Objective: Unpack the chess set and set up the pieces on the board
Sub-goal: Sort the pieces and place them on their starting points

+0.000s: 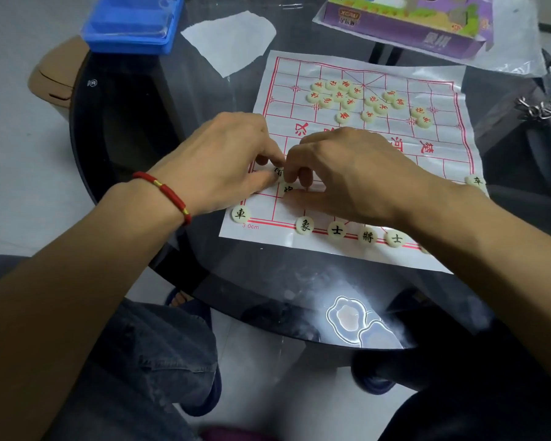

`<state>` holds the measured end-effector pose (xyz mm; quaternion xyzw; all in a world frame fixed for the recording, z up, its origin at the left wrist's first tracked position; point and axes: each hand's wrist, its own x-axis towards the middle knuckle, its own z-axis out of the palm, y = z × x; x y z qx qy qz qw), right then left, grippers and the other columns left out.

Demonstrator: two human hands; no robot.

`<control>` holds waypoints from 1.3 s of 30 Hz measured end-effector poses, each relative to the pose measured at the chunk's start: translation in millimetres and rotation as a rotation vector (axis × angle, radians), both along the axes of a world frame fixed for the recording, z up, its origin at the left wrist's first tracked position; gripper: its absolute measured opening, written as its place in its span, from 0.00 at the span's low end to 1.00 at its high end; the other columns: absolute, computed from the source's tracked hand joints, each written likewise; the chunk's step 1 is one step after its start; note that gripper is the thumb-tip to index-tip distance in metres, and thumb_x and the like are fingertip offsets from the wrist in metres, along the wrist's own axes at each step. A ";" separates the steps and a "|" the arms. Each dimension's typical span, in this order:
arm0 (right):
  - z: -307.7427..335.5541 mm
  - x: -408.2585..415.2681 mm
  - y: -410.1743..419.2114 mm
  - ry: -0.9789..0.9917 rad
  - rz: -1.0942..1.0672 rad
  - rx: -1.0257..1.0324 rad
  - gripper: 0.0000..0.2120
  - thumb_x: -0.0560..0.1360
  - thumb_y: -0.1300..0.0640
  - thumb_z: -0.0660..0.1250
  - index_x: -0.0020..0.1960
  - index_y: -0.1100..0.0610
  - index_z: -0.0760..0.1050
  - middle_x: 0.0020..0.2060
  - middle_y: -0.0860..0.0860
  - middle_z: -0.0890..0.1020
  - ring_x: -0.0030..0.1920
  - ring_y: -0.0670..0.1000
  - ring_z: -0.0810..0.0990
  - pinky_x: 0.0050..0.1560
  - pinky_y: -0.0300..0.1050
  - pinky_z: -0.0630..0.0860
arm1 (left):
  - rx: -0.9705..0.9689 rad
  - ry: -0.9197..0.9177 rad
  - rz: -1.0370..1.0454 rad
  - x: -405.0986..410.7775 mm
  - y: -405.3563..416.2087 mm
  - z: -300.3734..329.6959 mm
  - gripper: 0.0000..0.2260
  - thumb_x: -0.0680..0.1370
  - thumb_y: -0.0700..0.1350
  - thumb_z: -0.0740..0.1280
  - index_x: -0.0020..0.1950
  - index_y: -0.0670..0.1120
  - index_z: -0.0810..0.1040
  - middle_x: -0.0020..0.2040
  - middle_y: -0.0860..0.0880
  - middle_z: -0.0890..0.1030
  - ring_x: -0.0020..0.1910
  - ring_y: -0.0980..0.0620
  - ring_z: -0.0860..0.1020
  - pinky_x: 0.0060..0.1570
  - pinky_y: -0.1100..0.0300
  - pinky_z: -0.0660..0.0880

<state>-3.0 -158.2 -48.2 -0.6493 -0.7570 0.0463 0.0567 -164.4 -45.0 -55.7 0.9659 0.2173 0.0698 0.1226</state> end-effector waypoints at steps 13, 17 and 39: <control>-6.5 -4.9 16.4 -0.080 -0.097 0.067 0.13 0.80 0.45 0.65 0.56 0.53 0.78 0.49 0.52 0.81 0.44 0.56 0.80 0.43 0.55 0.82 | 0.075 0.001 0.096 -14.9 5.7 6.1 0.16 0.77 0.54 0.70 0.61 0.49 0.83 0.49 0.52 0.76 0.46 0.54 0.73 0.45 0.60 0.70; -6.5 -6.5 15.8 -0.124 -0.107 0.080 0.18 0.80 0.40 0.63 0.57 0.54 0.77 0.48 0.52 0.80 0.43 0.57 0.79 0.40 0.52 0.80 | 0.036 0.011 0.124 -16.0 4.2 6.6 0.17 0.76 0.54 0.71 0.61 0.48 0.83 0.52 0.52 0.77 0.47 0.52 0.75 0.45 0.60 0.71; 14.4 -8.8 -7.6 0.905 -0.314 -0.052 0.02 0.78 0.60 0.72 0.49 0.57 0.83 0.36 0.51 0.86 0.34 0.48 0.84 0.32 0.33 0.75 | -0.003 -0.275 -0.028 -20.6 -8.0 13.3 0.14 0.75 0.57 0.71 0.48 0.46 0.81 0.42 0.53 0.75 0.38 0.55 0.73 0.40 0.62 0.71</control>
